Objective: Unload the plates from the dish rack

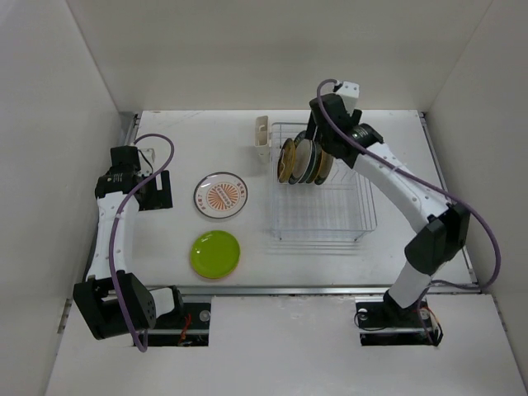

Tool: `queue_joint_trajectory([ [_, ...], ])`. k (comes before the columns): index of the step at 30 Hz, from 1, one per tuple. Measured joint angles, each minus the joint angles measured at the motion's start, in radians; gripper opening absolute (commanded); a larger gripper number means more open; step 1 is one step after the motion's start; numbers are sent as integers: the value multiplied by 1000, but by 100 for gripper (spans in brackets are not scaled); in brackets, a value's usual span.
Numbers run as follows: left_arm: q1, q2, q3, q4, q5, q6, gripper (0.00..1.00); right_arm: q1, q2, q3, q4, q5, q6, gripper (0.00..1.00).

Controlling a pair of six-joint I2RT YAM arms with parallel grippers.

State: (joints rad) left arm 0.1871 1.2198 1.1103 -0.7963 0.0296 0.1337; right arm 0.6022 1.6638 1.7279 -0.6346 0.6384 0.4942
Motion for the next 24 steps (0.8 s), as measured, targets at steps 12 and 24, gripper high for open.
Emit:
queue_joint_trajectory([
  [12, 0, 5, 0, 0, 0, 16, 84, -92, 197, -45, -76, 92, 72, 38],
  [24, 0, 8, -5, 0, 0, 26, 84, -79, 204, -60, -106, 178, 56, 0],
])
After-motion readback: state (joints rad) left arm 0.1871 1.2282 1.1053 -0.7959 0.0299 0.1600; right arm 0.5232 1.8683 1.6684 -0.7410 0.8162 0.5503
